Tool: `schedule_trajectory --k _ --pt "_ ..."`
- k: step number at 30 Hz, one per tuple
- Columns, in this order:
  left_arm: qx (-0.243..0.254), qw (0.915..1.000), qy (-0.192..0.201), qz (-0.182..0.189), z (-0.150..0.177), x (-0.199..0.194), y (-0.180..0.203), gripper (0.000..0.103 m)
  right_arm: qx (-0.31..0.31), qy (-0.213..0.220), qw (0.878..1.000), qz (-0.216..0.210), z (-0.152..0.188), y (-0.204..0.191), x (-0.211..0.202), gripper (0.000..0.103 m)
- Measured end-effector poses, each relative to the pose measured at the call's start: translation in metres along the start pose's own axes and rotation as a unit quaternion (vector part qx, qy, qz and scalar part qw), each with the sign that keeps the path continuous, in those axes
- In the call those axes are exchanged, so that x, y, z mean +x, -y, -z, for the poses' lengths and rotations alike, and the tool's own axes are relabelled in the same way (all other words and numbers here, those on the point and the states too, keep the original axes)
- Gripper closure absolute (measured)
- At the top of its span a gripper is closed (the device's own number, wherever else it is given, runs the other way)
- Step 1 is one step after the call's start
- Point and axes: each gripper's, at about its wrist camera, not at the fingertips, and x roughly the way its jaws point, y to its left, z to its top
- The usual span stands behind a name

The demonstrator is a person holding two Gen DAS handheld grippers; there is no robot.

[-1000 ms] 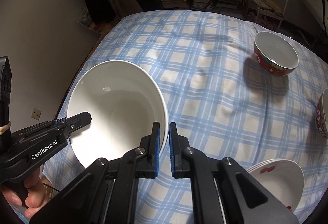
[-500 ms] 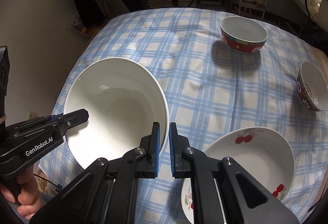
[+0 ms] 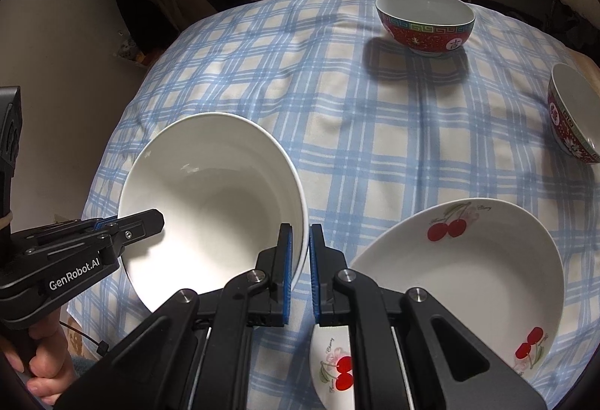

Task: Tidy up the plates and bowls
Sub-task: 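Carry the white bowl with the left tool toward the plate stack while the right tool carries it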

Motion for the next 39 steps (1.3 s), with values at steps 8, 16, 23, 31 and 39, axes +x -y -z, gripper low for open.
schedule_trajectory --k 8,16,23,31,39 --pt "0.001 0.9999 -0.016 -0.003 -0.003 0.014 -0.003 0.095 -0.025 0.009 0.999 0.03 0.001 -0.008 0.004 0.092" --pt "0.001 0.9998 -0.02 -0.008 -0.005 0.016 -0.002 0.095 -0.028 0.007 0.999 0.026 -0.001 -0.008 0.006 0.091" --pt "0.001 0.9997 -0.022 -0.005 -0.008 0.02 -0.003 0.095 -0.027 0.006 0.999 0.026 -0.001 -0.008 0.006 0.091" --pt "0.003 0.9997 -0.024 -0.004 -0.011 0.025 -0.005 0.09 -0.025 0.003 0.999 0.021 0.0 -0.009 0.009 0.09" --pt "-0.003 0.9999 -0.016 0.0 -0.013 0.016 -0.008 0.09 -0.024 -0.002 1.0 0.016 -0.001 -0.008 0.01 0.089"
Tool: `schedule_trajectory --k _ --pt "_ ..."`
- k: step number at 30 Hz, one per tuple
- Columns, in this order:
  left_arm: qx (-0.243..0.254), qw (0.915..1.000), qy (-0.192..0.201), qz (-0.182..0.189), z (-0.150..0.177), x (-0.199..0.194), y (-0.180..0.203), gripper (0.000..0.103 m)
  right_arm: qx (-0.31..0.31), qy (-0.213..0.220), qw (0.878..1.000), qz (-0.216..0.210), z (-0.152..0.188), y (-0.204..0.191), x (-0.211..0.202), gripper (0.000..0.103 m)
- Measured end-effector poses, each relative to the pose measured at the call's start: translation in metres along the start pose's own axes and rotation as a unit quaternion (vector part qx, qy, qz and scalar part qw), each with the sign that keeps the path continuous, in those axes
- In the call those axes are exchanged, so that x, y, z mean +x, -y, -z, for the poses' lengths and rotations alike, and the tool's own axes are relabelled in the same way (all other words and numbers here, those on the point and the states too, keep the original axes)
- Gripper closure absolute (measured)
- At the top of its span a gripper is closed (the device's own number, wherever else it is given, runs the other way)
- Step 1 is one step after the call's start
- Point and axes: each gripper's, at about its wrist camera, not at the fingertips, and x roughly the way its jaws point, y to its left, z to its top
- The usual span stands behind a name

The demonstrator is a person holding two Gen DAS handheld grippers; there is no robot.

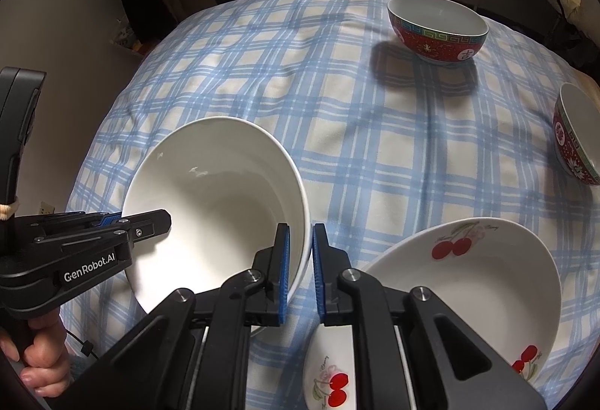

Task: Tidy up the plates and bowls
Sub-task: 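Carry the white bowl with the left tool toward the plate stack while the right tool carries it, then set the bowl on the cherry plates and open the left tool while the right tool opens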

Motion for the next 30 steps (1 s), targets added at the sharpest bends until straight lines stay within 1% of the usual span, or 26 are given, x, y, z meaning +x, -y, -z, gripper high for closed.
schedule_trajectory --k 2,4,5,10,12,13,15,16,17,19,20,21,23,24,25,26,27,28,29,30 --pt "-0.004 0.9999 0.01 -0.004 -0.002 -0.007 -0.001 0.09 0.007 -0.003 1.0 -0.006 -0.001 0.002 0.0 0.089" --pt "-0.005 0.9996 0.021 -0.018 -0.002 -0.015 -0.002 0.086 0.01 -0.003 1.0 -0.009 -0.002 0.003 -0.002 0.089" --pt "-0.007 0.9996 0.023 -0.017 -0.002 -0.018 -0.003 0.086 0.01 -0.001 1.0 -0.008 -0.003 0.003 -0.004 0.089" --pt "-0.007 0.9988 0.042 -0.026 -0.006 -0.035 0.0 0.086 0.01 0.021 1.0 -0.003 -0.008 0.005 -0.022 0.089" --pt "-0.007 0.9984 0.05 -0.024 -0.007 -0.044 0.004 0.085 0.01 0.031 0.999 -0.001 -0.01 0.008 -0.032 0.089" --pt "-0.007 0.9982 0.053 -0.025 -0.007 -0.048 0.006 0.082 0.012 0.036 0.999 0.003 -0.011 0.011 -0.037 0.089" --pt "-0.009 0.9976 0.057 -0.038 -0.008 -0.054 0.01 0.069 0.023 0.044 0.999 0.011 -0.014 0.018 -0.046 0.089" --pt "-0.011 0.9972 0.061 -0.042 -0.008 -0.058 0.011 0.056 0.03 0.047 0.998 0.013 -0.017 0.023 -0.05 0.088" --pt "-0.01 0.9966 0.068 -0.046 -0.008 -0.063 0.013 0.051 0.036 0.05 0.998 0.014 -0.019 0.027 -0.054 0.085" --pt "-0.004 0.9959 0.074 -0.052 -0.009 -0.07 0.02 0.047 0.046 0.057 0.997 0.019 -0.025 0.035 -0.064 0.067" --pt "0.002 0.996 0.074 -0.05 -0.01 -0.074 0.024 0.042 0.05 0.061 0.997 0.023 -0.028 0.039 -0.068 0.063" --pt "0.008 0.9961 0.076 -0.045 -0.013 -0.077 0.029 0.04 0.052 0.064 0.996 0.027 -0.031 0.043 -0.073 0.059" --pt "0.016 0.9952 0.085 -0.044 -0.018 -0.082 0.039 0.035 0.047 0.063 0.996 0.038 -0.041 0.05 -0.081 0.055" --pt "0.018 0.9949 0.09 -0.043 -0.021 -0.084 0.044 0.032 0.043 0.067 0.996 0.047 -0.046 0.055 -0.086 0.048" --pt "0.018 0.9947 0.094 -0.038 -0.025 -0.085 0.048 0.028 0.042 0.073 0.995 0.057 -0.052 0.06 -0.091 0.038" --pt "0.017 0.9945 0.101 -0.021 -0.029 -0.088 0.052 0.027 0.043 0.081 0.994 0.066 -0.058 0.066 -0.096 0.034" --pt "0.016 0.9937 0.111 0.002 -0.033 -0.091 0.055 0.026 0.047 0.087 0.993 0.071 -0.064 0.073 -0.1 0.027" --pt "0.012 0.9926 0.12 0.016 -0.036 -0.094 0.059 0.024 0.051 0.093 0.992 0.071 -0.07 0.08 -0.105 0.021" --pt "0.01 0.9914 0.129 0.019 -0.04 -0.097 0.063 0.021 0.057 0.098 0.991 0.068 -0.077 0.087 -0.109 0.018" --pt "0.013 0.9903 0.138 0.016 -0.043 -0.1 0.067 0.019 0.062 0.103 0.991 0.065 -0.082 0.094 -0.112 0.014"
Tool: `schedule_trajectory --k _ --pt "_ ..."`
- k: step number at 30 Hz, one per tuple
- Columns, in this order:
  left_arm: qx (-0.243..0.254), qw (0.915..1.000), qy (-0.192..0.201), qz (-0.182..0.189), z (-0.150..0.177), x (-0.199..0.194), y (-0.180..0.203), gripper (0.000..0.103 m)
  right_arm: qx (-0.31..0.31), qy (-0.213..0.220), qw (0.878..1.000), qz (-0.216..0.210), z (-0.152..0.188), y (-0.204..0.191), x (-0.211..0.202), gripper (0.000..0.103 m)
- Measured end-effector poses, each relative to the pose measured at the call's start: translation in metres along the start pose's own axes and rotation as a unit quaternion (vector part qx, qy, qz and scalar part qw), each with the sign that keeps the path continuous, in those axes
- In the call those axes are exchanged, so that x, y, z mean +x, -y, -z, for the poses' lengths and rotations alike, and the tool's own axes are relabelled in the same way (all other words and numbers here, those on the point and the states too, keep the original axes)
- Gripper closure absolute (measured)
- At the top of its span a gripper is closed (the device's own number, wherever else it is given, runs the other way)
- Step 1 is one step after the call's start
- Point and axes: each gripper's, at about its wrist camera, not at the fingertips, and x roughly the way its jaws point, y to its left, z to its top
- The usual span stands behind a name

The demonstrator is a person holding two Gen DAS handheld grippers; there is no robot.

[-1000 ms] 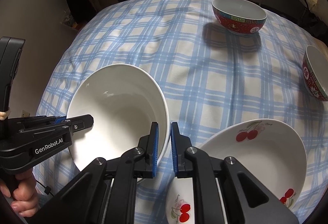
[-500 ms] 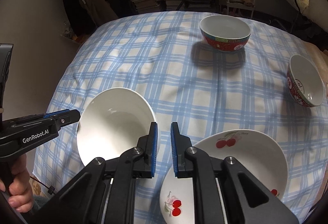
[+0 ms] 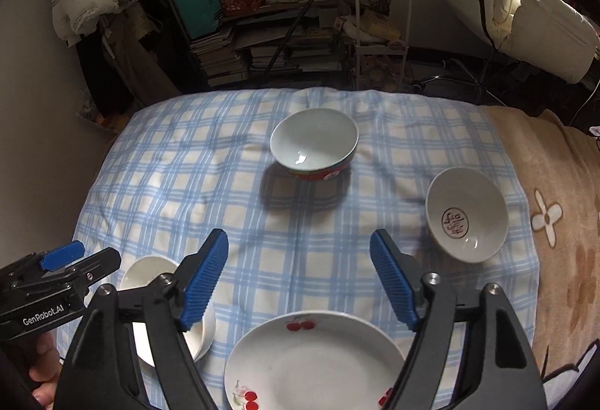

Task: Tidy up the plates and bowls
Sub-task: 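Set the bowl on the cherry plates and open the left tool while the right tool opens, then move the left tool to the second plain white bowl while the right tool follows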

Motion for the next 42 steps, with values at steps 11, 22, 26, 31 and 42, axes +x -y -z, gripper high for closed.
schedule_trajectory --k 11,22,26,31,42 --pt "0.025 0.9983 0.053 0.0 -0.067 0.012 0.026 0.013 -0.016 0.022 0.999 0.032 -0.063 0.036 0.021 0.011" --pt "0.093 0.9941 0.055 -0.011 -0.111 0.065 0.071 0.013 -0.052 0.011 0.998 0.017 -0.072 0.04 0.081 0.011" --pt "0.109 0.9928 0.049 -0.011 -0.112 0.092 0.081 0.013 -0.048 -0.003 0.999 0.008 -0.076 0.05 0.098 0.012" --pt "0.112 0.9933 0.03 -0.001 -0.112 0.125 0.088 0.013 -0.061 -0.013 0.998 -0.017 -0.078 0.049 0.114 0.021" --pt "0.101 0.9944 -0.031 0.007 -0.108 0.177 0.098 0.023 -0.035 -0.066 0.997 -0.018 -0.073 0.06 0.155 0.059"
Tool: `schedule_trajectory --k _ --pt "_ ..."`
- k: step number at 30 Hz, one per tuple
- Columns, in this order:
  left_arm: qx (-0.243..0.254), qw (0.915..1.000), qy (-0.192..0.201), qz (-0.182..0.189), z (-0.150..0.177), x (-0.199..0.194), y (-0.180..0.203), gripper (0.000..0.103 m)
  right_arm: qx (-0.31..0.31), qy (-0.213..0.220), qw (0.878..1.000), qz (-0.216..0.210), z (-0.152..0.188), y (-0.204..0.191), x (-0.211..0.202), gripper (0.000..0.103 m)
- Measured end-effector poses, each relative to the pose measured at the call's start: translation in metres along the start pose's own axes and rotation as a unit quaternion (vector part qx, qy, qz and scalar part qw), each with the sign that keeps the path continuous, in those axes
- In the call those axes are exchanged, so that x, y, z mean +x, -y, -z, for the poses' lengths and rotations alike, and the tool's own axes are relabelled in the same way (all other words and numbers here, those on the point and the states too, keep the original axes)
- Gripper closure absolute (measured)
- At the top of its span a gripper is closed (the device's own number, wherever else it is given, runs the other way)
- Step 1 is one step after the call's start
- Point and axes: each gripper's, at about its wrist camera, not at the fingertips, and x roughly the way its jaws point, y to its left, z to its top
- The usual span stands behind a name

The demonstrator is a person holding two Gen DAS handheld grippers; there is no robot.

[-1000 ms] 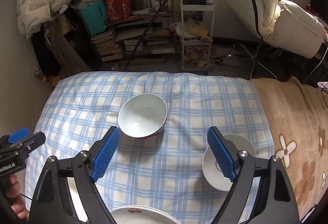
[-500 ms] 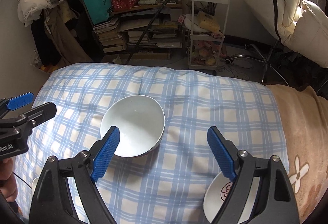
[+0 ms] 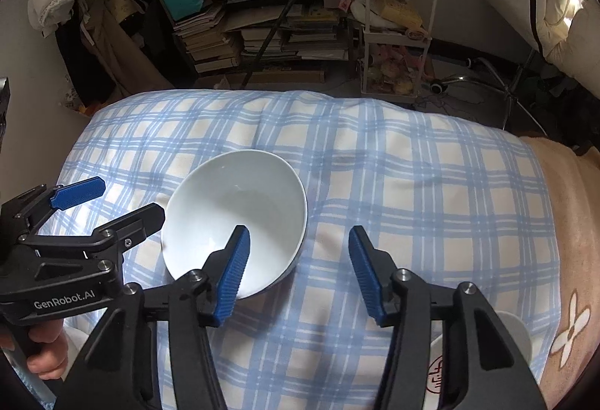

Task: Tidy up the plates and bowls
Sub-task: 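Move the left tool to the second plain white bowl while the right tool follows, then grasp the second white bowl rim with the left tool while the right tool grasps it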

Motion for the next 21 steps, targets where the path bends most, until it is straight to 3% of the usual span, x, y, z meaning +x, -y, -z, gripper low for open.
schedule_trajectory --k 2,3,5,7,10,17,21 --pt "-0.004 0.9999 -0.013 -0.001 0.0 0.01 0.001 0.045 0.01 -0.011 1.0 -0.008 0.001 0.005 0.007 0.064" --pt "-0.004 0.9998 -0.02 0.003 0.001 0.015 0.002 0.051 0.015 -0.014 1.0 -0.011 0.002 0.007 0.01 0.066" --pt "-0.012 0.9992 -0.029 0.026 0.003 0.022 0.004 0.073 0.024 -0.019 0.999 -0.036 0.004 0.01 0.014 0.069" --pt "-0.019 0.9982 -0.026 0.05 0.005 0.024 0.005 0.084 0.018 -0.022 0.998 -0.051 0.006 0.007 0.016 0.083" --pt "-0.025 0.9971 -0.032 0.064 0.008 0.027 0.009 0.095 0.003 -0.022 0.999 -0.039 0.01 0.002 0.017 0.086" --pt "-0.026 0.9984 -0.03 0.04 0.014 0.016 0.015 0.096 -0.002 -0.017 1.0 -0.023 0.016 -0.006 0.008 0.089" --pt "-0.041 0.9977 -0.031 0.045 0.02 0.003 0.011 0.096 0.002 -0.014 1.0 -0.02 0.021 -0.011 -0.001 0.09"
